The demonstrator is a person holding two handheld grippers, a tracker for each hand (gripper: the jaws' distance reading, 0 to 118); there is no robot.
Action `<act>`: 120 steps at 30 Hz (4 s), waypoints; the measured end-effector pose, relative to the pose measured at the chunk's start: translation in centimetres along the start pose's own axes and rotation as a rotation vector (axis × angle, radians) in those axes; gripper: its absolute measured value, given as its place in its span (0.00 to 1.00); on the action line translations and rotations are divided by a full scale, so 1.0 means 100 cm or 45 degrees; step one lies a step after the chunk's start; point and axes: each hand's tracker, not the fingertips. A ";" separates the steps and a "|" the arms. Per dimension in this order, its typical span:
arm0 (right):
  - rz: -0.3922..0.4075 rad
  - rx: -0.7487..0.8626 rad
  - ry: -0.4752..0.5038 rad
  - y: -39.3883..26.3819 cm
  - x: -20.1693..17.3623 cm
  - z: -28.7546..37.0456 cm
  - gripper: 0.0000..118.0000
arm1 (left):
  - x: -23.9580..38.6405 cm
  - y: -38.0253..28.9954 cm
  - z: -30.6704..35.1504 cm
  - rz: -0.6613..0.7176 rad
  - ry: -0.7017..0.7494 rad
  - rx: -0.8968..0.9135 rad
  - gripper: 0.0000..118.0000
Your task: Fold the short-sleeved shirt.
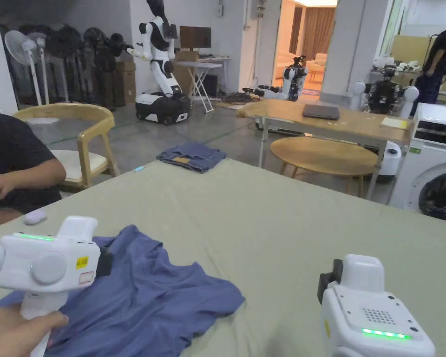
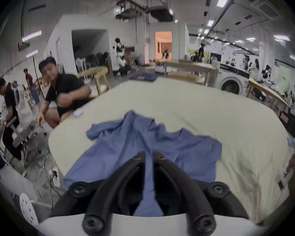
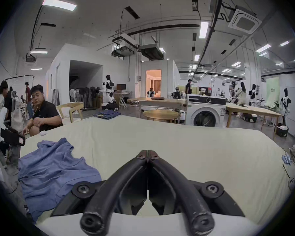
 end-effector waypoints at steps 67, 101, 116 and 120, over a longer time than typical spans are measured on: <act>-0.057 0.082 -0.480 0.024 0.217 0.125 0.00 | 0.405 0.141 0.111 -0.505 -1.030 0.469 0.00; -0.063 0.059 -0.555 0.007 0.236 0.164 0.00 | 0.429 -0.031 0.070 -0.495 -0.952 0.377 0.16; -0.094 -0.059 -0.439 -0.013 0.217 0.119 0.00 | 0.347 -0.002 -0.056 -0.253 -0.755 -0.052 0.00; -0.090 -0.100 -0.452 -0.020 0.227 0.112 0.00 | 0.367 0.036 -0.109 -0.313 -0.718 -0.159 0.00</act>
